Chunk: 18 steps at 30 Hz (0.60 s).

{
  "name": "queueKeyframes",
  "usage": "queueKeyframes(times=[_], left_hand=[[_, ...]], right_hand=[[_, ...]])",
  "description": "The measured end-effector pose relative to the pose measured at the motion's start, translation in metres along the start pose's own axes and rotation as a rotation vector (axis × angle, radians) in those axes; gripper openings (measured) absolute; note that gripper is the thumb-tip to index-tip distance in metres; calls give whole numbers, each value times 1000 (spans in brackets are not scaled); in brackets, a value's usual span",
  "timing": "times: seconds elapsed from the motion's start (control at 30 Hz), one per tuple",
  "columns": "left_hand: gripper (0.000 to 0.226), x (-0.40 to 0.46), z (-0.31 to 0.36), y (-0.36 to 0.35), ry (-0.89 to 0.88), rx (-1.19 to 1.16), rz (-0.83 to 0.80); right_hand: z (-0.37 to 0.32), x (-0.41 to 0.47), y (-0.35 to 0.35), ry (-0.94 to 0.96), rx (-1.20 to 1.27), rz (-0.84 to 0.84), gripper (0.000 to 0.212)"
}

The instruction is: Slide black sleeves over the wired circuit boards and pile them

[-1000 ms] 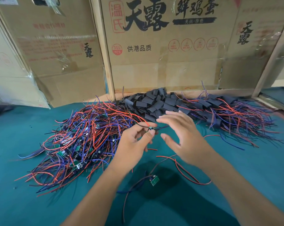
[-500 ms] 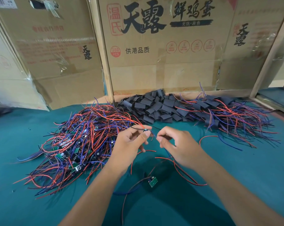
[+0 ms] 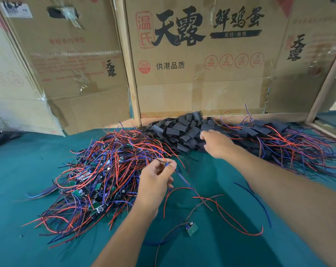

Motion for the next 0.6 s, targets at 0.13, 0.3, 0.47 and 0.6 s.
queueKeyframes(times=[0.13, 0.3, 0.47, 0.6], left_hand=[[1, 0, 1, 0, -26, 30, -11], [3, -1, 0, 1, -50, 54, -14], [4, 0, -1, 1, -63, 82, -17], [4, -1, 1, -1, -61, 80, -28]], right_hand=[[5, 17, -16, 64, -76, -54, 29], [0, 17, -17, 49, -82, 41, 24], [-2, -16, 5, -4, 71, 124, 20], [-8, -68, 7, 0, -10, 129, 29]])
Point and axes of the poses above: each hand's wrist, its own x-axis towards the middle knuckle, its own y-axis out of the back of the hand, z = x × y, the point moved 3 cm from there along x, towards the middle knuckle, and after that the axes turned 9 degrees about -x, right-handed, at the moved point
